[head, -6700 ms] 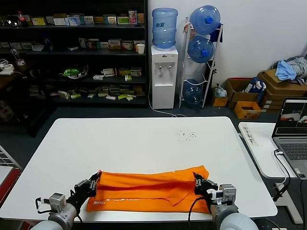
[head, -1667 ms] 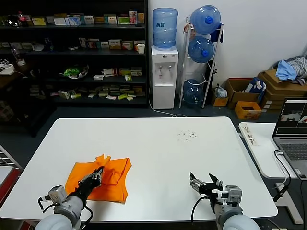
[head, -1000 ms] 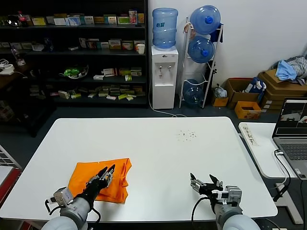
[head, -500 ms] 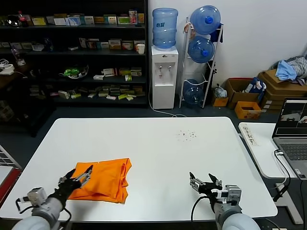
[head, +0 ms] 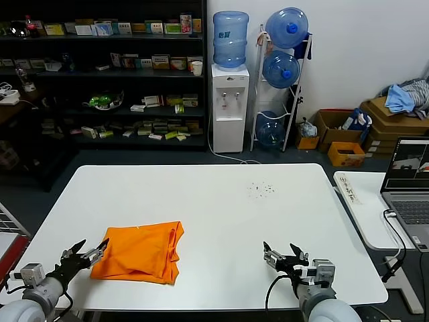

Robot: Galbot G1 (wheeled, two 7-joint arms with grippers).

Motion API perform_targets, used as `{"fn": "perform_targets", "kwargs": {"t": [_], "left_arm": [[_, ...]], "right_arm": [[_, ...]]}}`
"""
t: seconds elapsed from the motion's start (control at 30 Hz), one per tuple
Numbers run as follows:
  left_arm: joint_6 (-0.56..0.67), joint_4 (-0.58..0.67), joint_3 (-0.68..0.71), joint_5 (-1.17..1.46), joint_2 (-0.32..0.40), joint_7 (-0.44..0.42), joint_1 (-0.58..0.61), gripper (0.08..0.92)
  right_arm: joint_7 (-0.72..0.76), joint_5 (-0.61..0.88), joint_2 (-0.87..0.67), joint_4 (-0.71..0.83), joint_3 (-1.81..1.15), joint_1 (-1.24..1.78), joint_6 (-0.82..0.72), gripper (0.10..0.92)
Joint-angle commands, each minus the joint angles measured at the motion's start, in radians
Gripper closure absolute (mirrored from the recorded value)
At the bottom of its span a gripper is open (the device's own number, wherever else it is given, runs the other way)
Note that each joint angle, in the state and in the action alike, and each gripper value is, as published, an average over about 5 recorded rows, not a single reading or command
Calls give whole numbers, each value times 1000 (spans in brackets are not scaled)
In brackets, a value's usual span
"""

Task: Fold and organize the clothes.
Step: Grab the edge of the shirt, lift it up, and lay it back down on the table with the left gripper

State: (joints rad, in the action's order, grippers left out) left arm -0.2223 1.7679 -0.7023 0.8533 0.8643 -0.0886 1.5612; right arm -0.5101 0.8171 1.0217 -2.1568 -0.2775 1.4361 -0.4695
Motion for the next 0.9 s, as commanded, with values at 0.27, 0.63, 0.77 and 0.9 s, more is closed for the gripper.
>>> {"fn": "perform_targets", "kwargs": {"t": [0.27,0.63,0.77,0.9], "left_arm": [[13,-82,56,11,-29,-47,-40,177],[9,-93,71,9,-22,-18,-62,177],[5,-89,79,9,-17,-12,-57,184],[4,-85,88,7,-10,-7,-56,258]], "right_arm": [[-2,0,1,-2,2,2,-1,203],[-2,0,2,-3,-2,7,0,203],[-2,1,1,-4,-4,7,0,203],[-2,2,1,-4,-4,7,0,203]]}}
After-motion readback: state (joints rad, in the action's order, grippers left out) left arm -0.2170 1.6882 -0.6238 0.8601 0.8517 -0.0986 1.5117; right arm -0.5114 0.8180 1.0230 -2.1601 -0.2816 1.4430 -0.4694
